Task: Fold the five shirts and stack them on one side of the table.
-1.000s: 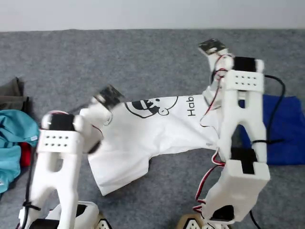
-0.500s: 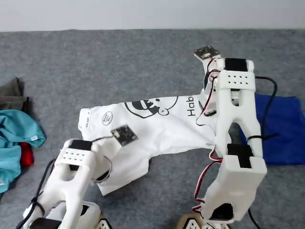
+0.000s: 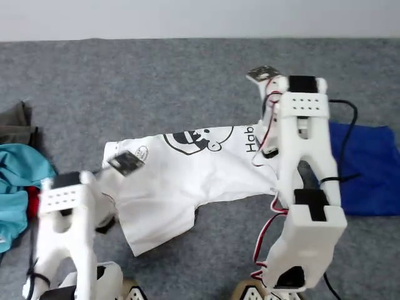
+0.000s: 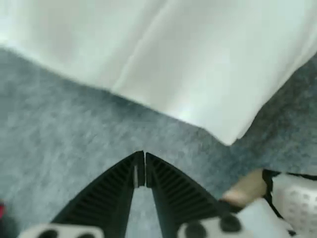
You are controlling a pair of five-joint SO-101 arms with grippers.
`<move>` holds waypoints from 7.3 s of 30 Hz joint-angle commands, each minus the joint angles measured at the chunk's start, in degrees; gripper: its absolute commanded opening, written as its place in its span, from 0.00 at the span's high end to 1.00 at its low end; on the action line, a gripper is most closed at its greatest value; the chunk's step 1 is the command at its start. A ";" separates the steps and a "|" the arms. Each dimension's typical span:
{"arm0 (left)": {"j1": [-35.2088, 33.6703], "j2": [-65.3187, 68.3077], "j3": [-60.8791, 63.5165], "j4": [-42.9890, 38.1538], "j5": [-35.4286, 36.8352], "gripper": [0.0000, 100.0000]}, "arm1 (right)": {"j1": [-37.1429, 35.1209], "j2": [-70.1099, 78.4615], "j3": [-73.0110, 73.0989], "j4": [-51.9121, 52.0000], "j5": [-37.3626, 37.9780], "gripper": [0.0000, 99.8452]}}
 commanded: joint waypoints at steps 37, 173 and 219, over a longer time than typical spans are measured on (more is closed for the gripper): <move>-41.14 -0.88 -14.29 -6.68 -0.44 0.99 | -63.16 8.22 6.24 -0.13 4.84 0.79; -40.70 -1.41 -11.12 -4.48 -0.44 0.99 | -38.64 36.79 -44.48 -11.74 2.46 0.99; -40.62 -1.49 -11.82 -4.57 -0.44 0.99 | -30.81 2.77 -15.91 4.18 -6.07 0.99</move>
